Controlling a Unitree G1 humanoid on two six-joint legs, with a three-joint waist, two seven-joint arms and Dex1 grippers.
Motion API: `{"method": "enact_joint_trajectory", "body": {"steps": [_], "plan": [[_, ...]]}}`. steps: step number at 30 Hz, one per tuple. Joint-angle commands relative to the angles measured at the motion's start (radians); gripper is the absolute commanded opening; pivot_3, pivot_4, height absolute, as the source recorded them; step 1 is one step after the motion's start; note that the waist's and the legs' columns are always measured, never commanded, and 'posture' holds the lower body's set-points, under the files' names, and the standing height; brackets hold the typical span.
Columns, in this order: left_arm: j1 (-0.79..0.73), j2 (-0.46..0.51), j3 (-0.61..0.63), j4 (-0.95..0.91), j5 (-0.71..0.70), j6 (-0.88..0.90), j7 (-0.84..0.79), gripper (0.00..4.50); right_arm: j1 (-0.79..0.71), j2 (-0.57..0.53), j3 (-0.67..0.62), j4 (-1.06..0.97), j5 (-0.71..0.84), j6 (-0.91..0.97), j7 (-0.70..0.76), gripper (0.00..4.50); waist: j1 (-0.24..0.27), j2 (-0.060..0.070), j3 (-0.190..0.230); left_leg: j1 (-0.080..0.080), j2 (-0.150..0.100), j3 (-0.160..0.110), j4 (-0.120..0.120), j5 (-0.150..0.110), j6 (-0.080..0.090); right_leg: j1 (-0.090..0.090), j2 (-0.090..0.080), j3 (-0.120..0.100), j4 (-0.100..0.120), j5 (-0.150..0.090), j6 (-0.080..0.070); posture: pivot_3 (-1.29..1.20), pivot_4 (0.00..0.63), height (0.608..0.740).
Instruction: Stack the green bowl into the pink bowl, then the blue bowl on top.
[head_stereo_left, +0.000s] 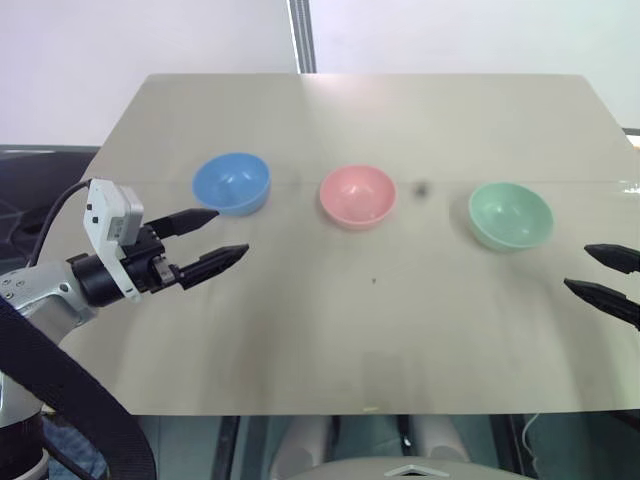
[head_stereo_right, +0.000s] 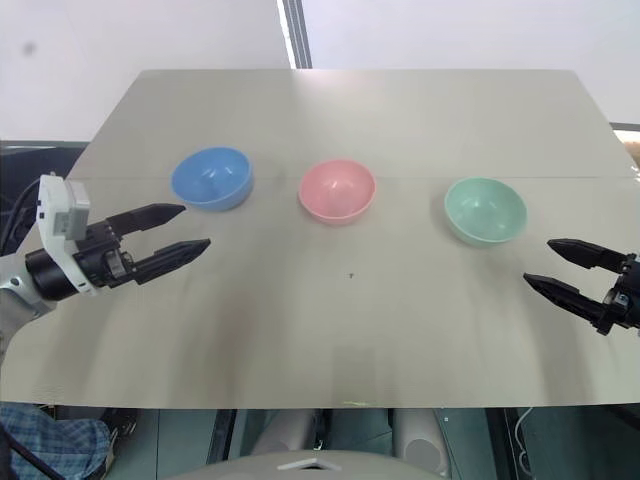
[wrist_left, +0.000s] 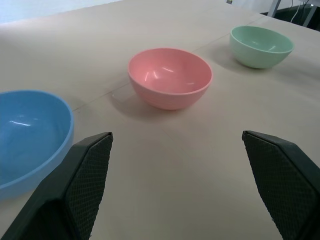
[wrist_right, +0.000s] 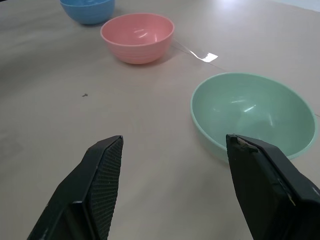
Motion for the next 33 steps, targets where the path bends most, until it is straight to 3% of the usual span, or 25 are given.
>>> {"method": "enact_joint_trajectory", "body": {"steps": [1,33], "plan": [[0.01,0.009,0.042,-0.039,-0.018,-0.04,-0.027,4.38,0.003,-0.007,-0.043,-0.044,0.017,-0.015,0.0,3.6,0.0,0.0,0.0,0.0,0.0,0.0,0.0,0.0,0.0,0.0,0.0,0.0,0.0,0.0,0.0,0.0,0.15,0.74],[0.005,0.017,0.019,-0.029,-0.013,-0.082,-0.052,4.38,-0.005,-0.006,-0.02,-0.114,0.045,0.008,-0.074,3.6,0.0,0.0,0.0,0.0,0.0,0.0,0.0,0.0,0.0,0.0,0.0,0.0,0.0,0.0,0.0,0.0,0.15,0.74]]}}
